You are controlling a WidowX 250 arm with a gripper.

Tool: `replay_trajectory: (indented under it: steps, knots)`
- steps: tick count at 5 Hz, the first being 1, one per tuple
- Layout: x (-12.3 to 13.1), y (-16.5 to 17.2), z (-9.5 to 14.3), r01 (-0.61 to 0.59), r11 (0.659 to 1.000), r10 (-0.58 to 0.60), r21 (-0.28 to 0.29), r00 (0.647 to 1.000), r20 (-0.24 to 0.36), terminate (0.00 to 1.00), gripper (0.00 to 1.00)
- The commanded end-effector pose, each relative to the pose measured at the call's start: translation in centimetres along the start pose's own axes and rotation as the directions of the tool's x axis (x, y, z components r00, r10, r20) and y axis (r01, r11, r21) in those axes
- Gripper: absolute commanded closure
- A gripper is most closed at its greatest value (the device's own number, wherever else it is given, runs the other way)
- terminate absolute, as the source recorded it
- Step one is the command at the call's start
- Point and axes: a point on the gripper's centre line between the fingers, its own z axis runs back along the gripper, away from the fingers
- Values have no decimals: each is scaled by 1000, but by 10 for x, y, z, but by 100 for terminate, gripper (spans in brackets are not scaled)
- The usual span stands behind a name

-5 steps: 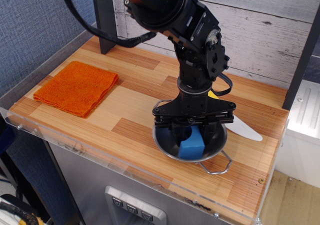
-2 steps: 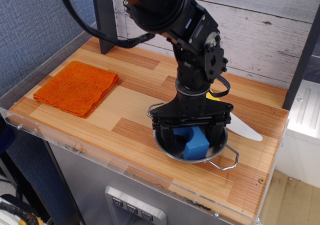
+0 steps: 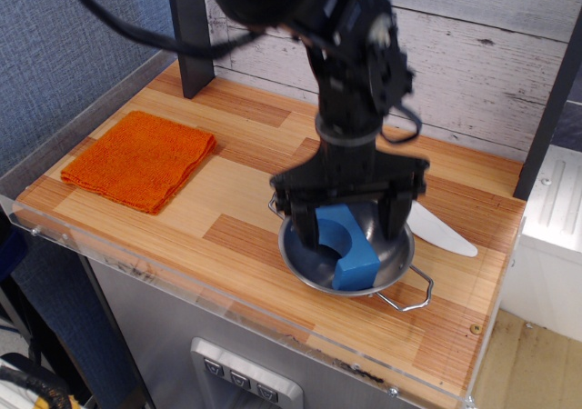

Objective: Move the blue block and drop into bowl

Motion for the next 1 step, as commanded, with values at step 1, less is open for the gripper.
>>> replay_trajectory:
  steps: [1]
  knots:
    - [7,9,55,-17,995,23,-98,997,68,100,0]
